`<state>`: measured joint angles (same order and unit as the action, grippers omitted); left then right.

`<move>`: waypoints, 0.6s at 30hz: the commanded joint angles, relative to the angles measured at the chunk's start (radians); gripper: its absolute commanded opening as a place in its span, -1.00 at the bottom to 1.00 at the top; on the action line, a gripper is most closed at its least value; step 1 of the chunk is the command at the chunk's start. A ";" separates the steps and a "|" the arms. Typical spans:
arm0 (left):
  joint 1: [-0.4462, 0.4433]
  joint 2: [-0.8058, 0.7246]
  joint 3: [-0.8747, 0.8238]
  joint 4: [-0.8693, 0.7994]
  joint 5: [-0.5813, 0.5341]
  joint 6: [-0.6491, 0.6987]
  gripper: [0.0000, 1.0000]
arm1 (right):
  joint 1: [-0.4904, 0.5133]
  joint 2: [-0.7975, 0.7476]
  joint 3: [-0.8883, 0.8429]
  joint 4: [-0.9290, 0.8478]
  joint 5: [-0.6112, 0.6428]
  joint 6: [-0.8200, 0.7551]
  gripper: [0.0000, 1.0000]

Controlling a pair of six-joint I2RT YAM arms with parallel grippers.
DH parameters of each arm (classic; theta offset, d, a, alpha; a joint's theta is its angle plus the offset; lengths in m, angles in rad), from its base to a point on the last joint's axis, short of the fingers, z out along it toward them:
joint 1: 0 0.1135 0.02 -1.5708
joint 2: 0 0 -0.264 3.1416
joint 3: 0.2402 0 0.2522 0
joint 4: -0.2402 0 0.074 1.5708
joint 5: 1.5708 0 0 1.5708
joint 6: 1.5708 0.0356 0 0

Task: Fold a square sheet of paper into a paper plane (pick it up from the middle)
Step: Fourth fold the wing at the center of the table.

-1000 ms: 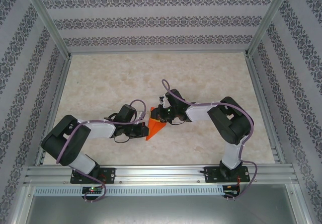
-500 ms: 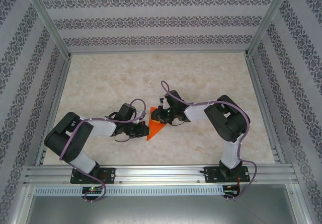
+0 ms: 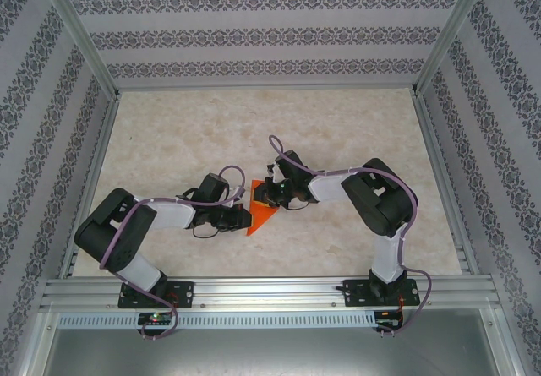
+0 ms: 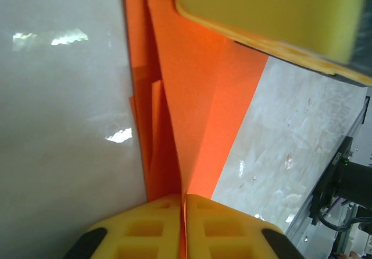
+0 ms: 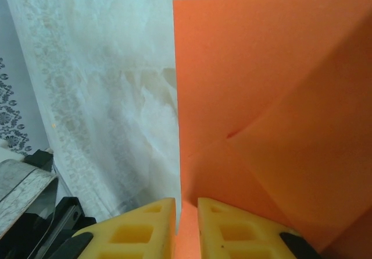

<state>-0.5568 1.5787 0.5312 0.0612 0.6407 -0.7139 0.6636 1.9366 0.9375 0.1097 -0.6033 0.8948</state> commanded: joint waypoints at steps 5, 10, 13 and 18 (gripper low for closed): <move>0.011 -0.074 -0.002 -0.143 -0.064 0.034 -0.73 | 0.011 0.044 0.001 -0.117 0.065 -0.057 -0.64; 0.009 -0.056 -0.025 -0.101 -0.036 0.020 -0.95 | 0.013 0.045 0.003 -0.117 0.064 -0.059 -0.65; 0.004 -0.054 -0.038 -0.078 -0.014 0.013 -0.99 | 0.013 0.044 0.001 -0.118 0.067 -0.059 -0.65; -0.005 -0.023 -0.031 -0.100 0.016 0.039 -0.97 | 0.015 0.049 0.000 -0.127 0.075 -0.063 -0.65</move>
<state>-0.5575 1.5291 0.5171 -0.0002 0.6182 -0.7040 0.6678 1.9385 0.9512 0.0750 -0.5964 0.8616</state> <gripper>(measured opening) 0.052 0.174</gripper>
